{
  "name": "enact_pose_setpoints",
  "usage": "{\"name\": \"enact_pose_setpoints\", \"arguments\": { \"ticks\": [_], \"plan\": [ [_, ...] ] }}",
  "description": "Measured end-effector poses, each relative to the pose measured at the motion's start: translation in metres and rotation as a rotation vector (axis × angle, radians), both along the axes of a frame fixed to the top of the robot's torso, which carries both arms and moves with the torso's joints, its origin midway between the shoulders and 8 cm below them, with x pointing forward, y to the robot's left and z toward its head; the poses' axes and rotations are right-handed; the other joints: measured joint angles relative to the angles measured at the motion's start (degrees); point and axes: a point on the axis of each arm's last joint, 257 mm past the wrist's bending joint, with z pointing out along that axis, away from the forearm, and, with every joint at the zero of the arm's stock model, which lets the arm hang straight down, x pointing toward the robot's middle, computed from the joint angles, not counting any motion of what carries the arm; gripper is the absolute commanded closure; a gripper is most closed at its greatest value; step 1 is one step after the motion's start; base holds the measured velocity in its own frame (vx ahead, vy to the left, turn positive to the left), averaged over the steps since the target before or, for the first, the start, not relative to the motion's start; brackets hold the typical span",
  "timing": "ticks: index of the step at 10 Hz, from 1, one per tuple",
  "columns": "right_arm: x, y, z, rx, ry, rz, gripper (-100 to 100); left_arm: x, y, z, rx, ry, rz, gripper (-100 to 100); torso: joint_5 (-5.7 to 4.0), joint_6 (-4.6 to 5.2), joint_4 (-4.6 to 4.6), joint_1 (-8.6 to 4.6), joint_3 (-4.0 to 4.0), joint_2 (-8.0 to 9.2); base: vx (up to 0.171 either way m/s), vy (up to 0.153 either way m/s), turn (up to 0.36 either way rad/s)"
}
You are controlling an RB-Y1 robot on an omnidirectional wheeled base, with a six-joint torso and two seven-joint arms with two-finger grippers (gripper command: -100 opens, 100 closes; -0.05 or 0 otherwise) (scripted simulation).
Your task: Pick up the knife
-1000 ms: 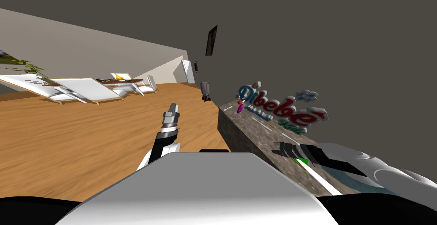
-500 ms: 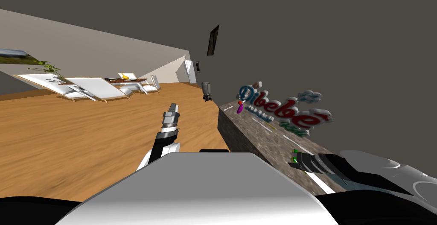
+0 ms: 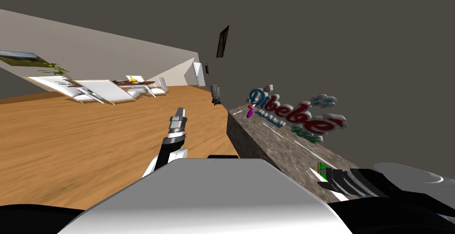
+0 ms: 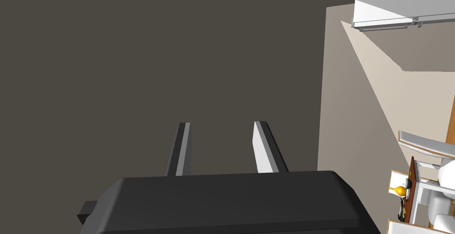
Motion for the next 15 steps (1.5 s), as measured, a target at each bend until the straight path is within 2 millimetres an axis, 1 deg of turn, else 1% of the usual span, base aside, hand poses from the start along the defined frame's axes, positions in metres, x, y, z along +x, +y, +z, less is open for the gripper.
{"name": "enact_pose_setpoints", "arguments": {
  "ticks": [1,2,3,6,7,11,12,13,15],
  "plan": [
    [-0.015,-0.010,0.004,-0.023,0.029,-0.010,-100,0.000,0.000,0.000,0.000,0.000,0.000,0,0.00,0.01,0.01,0.01,0.03,0.04,-0.018,-0.009,-0.003],
    [-0.016,-0.011,0.004,-0.026,0.032,-0.011,0,0.000,0.000,0.000,0.000,0.000,0.000,0,0.00,-0.01,0.00,0.06,0.00,-0.02,0.000,0.000,0.000],
    [-0.016,-0.011,0.004,-0.026,0.031,-0.010,-100,0.000,0.000,0.000,0.000,0.000,0.000,0,0.01,-0.02,-0.01,0.09,-0.04,-0.08,0.014,-0.002,0.079],
    [-0.030,-0.007,-0.013,-0.027,0.037,-0.025,-100,0.000,0.000,0.000,0.000,0.000,0.000,0,0.00,-0.03,-0.05,0.08,-0.14,-0.24,0.026,-0.003,0.042],
    [-0.031,-0.007,-0.014,-0.028,0.037,-0.025,100,0.000,0.000,0.000,0.000,0.000,0.000,0,0.01,-0.02,-0.05,0.09,-0.12,-0.20,0.000,0.000,0.000],
    [-0.031,-0.008,-0.014,-0.028,0.037,-0.025,100,0.000,0.000,0.000,0.000,0.000,0.000,0,0.01,-0.02,-0.02,0.12,-0.07,-0.14,0.000,0.000,0.000],
    [-0.031,-0.008,-0.014,-0.028,0.037,-0.025,0,0.000,0.000,0.000,0.000,0.000,0.000,0,0.02,-0.02,-0.02,0.12,-0.07,-0.13,0.000,0.000,0.000],
    [-0.031,-0.008,-0.014,-0.028,0.037,-0.025,100,0.000,0.000,0.000,0.000,0.000,0.000,0,0.02,-0.02,-0.02,0.12,-0.07,-0.13,-0.029,0.005,-0.107],
    [-0.017,-0.009,-0.001,-0.028,0.032,-0.012,100,0.000,0.000,0.000,0.000,0.000,0.000,0,0.07,0.03,0.02,0.18,0.02,0.03,-0.031,0.002,-0.052]
  ]
}}
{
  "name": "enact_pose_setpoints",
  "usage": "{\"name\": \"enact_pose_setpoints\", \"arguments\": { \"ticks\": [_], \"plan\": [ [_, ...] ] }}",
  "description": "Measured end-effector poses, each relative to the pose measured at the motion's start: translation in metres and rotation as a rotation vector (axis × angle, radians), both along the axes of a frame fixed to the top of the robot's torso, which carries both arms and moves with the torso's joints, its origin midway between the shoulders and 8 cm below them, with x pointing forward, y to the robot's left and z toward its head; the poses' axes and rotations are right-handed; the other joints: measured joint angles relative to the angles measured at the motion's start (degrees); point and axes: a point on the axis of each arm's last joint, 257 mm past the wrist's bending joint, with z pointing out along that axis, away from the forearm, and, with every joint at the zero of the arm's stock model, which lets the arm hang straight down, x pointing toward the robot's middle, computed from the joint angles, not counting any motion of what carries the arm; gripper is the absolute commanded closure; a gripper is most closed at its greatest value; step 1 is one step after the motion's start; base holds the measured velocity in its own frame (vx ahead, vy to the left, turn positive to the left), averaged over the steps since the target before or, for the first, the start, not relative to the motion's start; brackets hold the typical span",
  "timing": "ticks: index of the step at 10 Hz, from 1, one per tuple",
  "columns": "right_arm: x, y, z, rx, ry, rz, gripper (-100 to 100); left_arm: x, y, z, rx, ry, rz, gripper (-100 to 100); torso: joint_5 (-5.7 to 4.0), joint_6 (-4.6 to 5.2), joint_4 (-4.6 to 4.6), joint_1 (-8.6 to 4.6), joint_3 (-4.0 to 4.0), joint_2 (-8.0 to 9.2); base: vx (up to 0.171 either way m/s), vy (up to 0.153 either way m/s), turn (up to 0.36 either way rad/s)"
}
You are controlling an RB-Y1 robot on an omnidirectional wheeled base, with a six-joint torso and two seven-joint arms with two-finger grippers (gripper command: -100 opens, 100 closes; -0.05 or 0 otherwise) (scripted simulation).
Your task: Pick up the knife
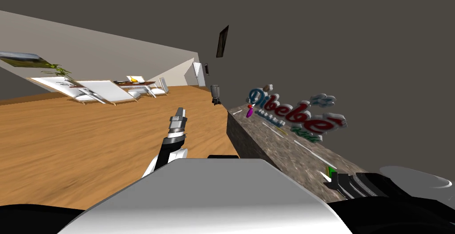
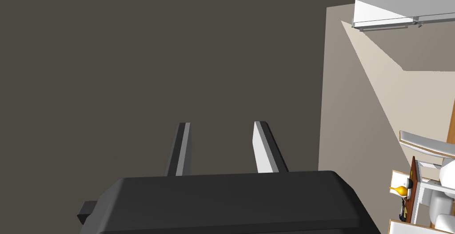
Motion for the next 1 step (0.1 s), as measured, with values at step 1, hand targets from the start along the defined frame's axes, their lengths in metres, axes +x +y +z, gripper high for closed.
{"name": "enact_pose_setpoints", "arguments": {
  "ticks": [1],
  "plan": [
    [0.0011,-0.0001,0.0012,0.001,0.000,0.000,0,0.0000,0.0000,0.0000,0.000,0.000,0.000,0,-0.05,0.02,-0.02,-0.01,-0.02,-0.03,0.000,0.000,0.000]
  ]
}}
